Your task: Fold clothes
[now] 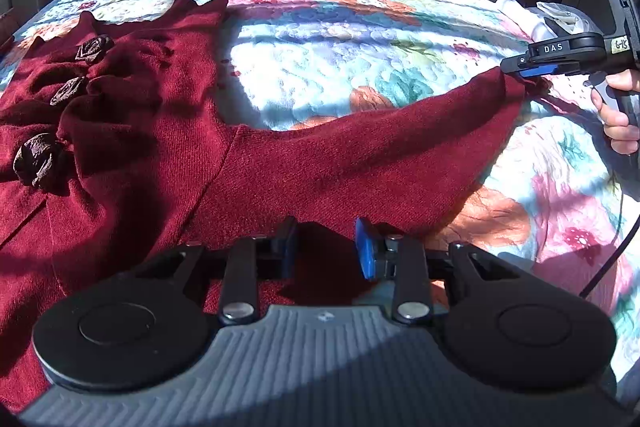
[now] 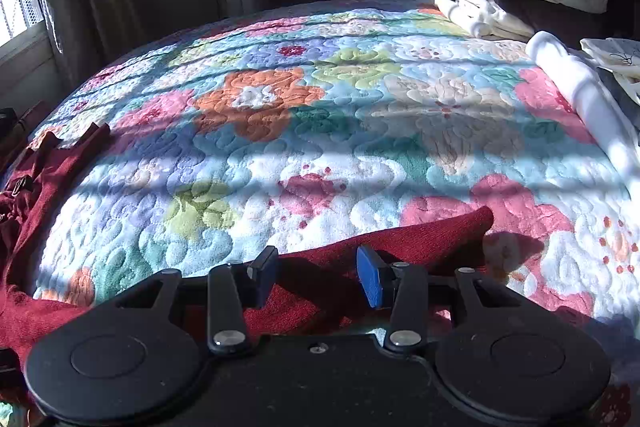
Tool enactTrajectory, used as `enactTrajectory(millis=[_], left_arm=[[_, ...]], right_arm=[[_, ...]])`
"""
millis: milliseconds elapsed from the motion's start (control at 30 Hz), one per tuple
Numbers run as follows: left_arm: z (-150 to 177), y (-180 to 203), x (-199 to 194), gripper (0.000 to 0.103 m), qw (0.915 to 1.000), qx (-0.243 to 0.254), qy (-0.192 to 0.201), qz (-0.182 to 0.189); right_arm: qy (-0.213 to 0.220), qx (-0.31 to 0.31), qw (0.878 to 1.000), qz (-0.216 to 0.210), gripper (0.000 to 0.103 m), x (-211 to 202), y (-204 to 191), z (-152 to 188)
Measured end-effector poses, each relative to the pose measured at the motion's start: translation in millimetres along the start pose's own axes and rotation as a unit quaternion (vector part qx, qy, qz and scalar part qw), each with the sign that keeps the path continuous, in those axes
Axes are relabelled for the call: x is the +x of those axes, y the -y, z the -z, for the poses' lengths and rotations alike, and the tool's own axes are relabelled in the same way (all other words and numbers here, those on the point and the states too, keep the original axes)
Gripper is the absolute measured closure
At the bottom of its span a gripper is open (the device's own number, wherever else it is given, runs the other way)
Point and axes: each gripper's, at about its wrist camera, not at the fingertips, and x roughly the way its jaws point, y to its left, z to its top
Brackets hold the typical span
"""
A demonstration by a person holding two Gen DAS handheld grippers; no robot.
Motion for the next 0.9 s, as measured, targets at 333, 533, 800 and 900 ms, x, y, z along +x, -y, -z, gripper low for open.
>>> enactTrajectory(millis=[333,533,800,900], left_arm=[[-4.0,-25.0,1.1,0.067,0.9886,-0.137,-0.059,0.018],[2.9,-51.0,1.8,0.063,0.9642,-0.249,-0.070,0.059],[7.0,-64.7,-1.4,0.080,0.9497,-0.300,-0.071,0.054],[5.4,-58.4,-7.8,0.080,0.9556,-0.283,-0.074,0.035]], right_arm=[[-0.050,0.137,0.987,-0.063,0.054,-25.2,31.0,39.5],[-0.034,0.235,0.965,-0.110,0.054,0.4,43.5,49.0],[0.067,0.144,0.983,-0.091,0.098,-46.7,21.3,25.5],[0.108,0.081,0.986,-0.094,0.099,-86.9,13.0,24.2]])
